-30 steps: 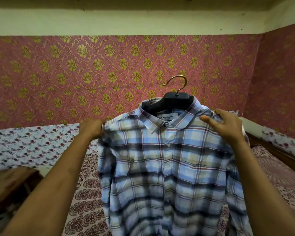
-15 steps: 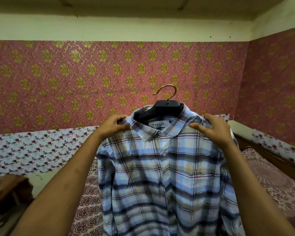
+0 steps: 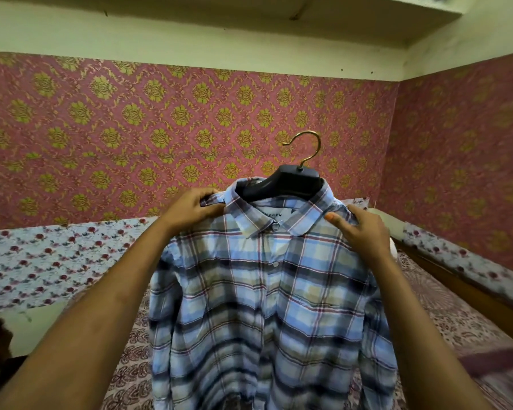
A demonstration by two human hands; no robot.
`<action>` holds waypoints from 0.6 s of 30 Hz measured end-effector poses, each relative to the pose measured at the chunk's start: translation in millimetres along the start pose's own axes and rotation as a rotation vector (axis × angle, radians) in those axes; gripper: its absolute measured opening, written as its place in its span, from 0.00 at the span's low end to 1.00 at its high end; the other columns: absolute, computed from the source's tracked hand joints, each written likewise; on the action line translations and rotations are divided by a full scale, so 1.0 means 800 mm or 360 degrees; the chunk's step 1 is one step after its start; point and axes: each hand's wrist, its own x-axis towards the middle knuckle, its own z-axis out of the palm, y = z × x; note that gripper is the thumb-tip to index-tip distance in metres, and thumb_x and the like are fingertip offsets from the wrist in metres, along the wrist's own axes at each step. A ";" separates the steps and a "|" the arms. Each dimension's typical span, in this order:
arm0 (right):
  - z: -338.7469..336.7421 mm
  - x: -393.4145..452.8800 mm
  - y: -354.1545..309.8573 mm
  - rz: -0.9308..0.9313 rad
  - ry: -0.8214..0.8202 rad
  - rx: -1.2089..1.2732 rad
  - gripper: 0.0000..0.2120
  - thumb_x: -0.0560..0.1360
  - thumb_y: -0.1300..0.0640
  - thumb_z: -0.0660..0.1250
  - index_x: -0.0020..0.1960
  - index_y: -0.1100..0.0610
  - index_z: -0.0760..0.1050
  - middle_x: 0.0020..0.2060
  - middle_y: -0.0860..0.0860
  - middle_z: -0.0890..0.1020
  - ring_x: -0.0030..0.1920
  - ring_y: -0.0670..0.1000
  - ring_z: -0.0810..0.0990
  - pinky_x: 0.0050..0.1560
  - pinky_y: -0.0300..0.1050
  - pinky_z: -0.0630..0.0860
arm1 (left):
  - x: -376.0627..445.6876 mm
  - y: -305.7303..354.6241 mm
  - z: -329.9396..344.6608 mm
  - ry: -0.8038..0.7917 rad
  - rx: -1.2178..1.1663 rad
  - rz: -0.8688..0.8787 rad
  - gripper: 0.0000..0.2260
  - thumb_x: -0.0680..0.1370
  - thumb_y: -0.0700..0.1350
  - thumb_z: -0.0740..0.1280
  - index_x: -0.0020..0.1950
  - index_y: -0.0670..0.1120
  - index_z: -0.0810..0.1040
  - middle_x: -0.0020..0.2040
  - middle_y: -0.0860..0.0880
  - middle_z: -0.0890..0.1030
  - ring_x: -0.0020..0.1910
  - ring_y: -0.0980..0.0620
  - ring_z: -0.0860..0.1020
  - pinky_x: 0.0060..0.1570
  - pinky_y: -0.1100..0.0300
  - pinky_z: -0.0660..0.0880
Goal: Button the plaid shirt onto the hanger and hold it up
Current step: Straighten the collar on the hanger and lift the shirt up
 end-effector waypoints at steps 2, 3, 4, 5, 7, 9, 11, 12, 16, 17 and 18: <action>-0.002 -0.013 -0.013 0.0030 0.0059 -0.0080 0.27 0.66 0.29 0.58 0.37 0.53 0.76 0.25 0.49 0.71 0.32 0.56 0.73 0.30 0.47 0.63 | -0.004 -0.001 -0.007 -0.0060 0.0040 0.0036 0.21 0.72 0.56 0.66 0.45 0.37 0.75 0.34 0.47 0.72 0.31 0.54 0.69 0.32 0.62 0.63; -0.005 -0.019 -0.019 0.0054 0.0087 -0.0097 0.28 0.66 0.27 0.57 0.34 0.54 0.73 0.24 0.47 0.67 0.30 0.55 0.71 0.29 0.46 0.61 | -0.004 -0.002 -0.009 -0.0065 0.0085 0.0049 0.22 0.72 0.58 0.65 0.43 0.37 0.73 0.32 0.48 0.70 0.30 0.53 0.68 0.32 0.61 0.62; -0.008 -0.024 -0.025 0.0086 0.0106 -0.0099 0.29 0.66 0.27 0.58 0.32 0.54 0.70 0.23 0.47 0.66 0.29 0.55 0.70 0.30 0.45 0.60 | -0.004 -0.005 -0.011 -0.0046 0.0147 0.0087 0.24 0.71 0.61 0.63 0.42 0.38 0.72 0.32 0.48 0.70 0.30 0.52 0.68 0.32 0.59 0.62; -0.011 -0.031 -0.032 0.0108 0.0140 -0.0106 0.28 0.66 0.28 0.59 0.30 0.54 0.67 0.22 0.49 0.65 0.29 0.55 0.69 0.30 0.45 0.59 | -0.005 -0.009 -0.014 -0.0017 0.0215 0.0112 0.26 0.70 0.64 0.60 0.42 0.39 0.72 0.31 0.47 0.71 0.30 0.50 0.69 0.32 0.57 0.63; -0.025 -0.047 -0.048 0.0146 0.0192 -0.0161 0.26 0.64 0.31 0.58 0.30 0.55 0.68 0.23 0.51 0.66 0.28 0.54 0.68 0.29 0.45 0.59 | -0.004 -0.014 -0.013 0.0001 0.0292 0.0173 0.29 0.68 0.68 0.56 0.43 0.41 0.72 0.33 0.42 0.74 0.32 0.43 0.73 0.34 0.54 0.65; -0.045 -0.062 -0.058 0.0192 0.0227 -0.0220 0.23 0.65 0.33 0.61 0.33 0.55 0.72 0.22 0.47 0.66 0.27 0.51 0.67 0.28 0.44 0.57 | -0.001 -0.006 -0.005 -0.0009 0.0267 0.0230 0.30 0.68 0.69 0.55 0.43 0.41 0.72 0.35 0.39 0.75 0.34 0.40 0.74 0.35 0.54 0.64; -0.074 -0.082 -0.061 0.0260 0.0288 -0.0345 0.23 0.66 0.34 0.63 0.36 0.55 0.76 0.23 0.47 0.69 0.28 0.51 0.69 0.27 0.44 0.58 | 0.001 0.015 0.009 -0.0041 0.0195 0.0334 0.28 0.69 0.68 0.57 0.43 0.41 0.73 0.34 0.40 0.75 0.32 0.42 0.73 0.34 0.56 0.64; -0.092 -0.092 -0.059 0.0295 0.0323 -0.0421 0.28 0.64 0.32 0.60 0.39 0.58 0.78 0.25 0.51 0.74 0.31 0.55 0.73 0.28 0.45 0.61 | 0.001 0.028 0.019 -0.0055 0.0152 0.0401 0.27 0.69 0.67 0.57 0.43 0.42 0.73 0.33 0.41 0.75 0.30 0.44 0.71 0.32 0.55 0.64; -0.169 -0.139 -0.053 0.0415 0.0485 -0.0758 0.37 0.60 0.25 0.54 0.42 0.59 0.77 0.34 0.57 0.81 0.39 0.60 0.78 0.34 0.49 0.66 | 0.007 0.083 0.064 -0.0149 0.0072 0.0610 0.20 0.67 0.68 0.55 0.38 0.52 0.70 0.30 0.50 0.71 0.29 0.48 0.69 0.31 0.56 0.63; -0.194 -0.154 -0.054 0.0464 0.0523 -0.0805 0.38 0.60 0.25 0.54 0.41 0.60 0.76 0.33 0.58 0.81 0.39 0.60 0.78 0.33 0.49 0.66 | 0.005 0.105 0.078 -0.0150 0.0069 0.0672 0.20 0.67 0.68 0.54 0.38 0.51 0.71 0.30 0.50 0.72 0.29 0.48 0.70 0.31 0.56 0.63; -0.216 -0.167 -0.055 0.0495 0.0541 -0.0844 0.39 0.60 0.24 0.55 0.40 0.61 0.75 0.33 0.58 0.80 0.38 0.61 0.77 0.34 0.49 0.66 | 0.005 0.126 0.090 -0.0136 0.0065 0.0731 0.23 0.66 0.67 0.53 0.40 0.50 0.72 0.31 0.49 0.72 0.30 0.47 0.70 0.31 0.55 0.63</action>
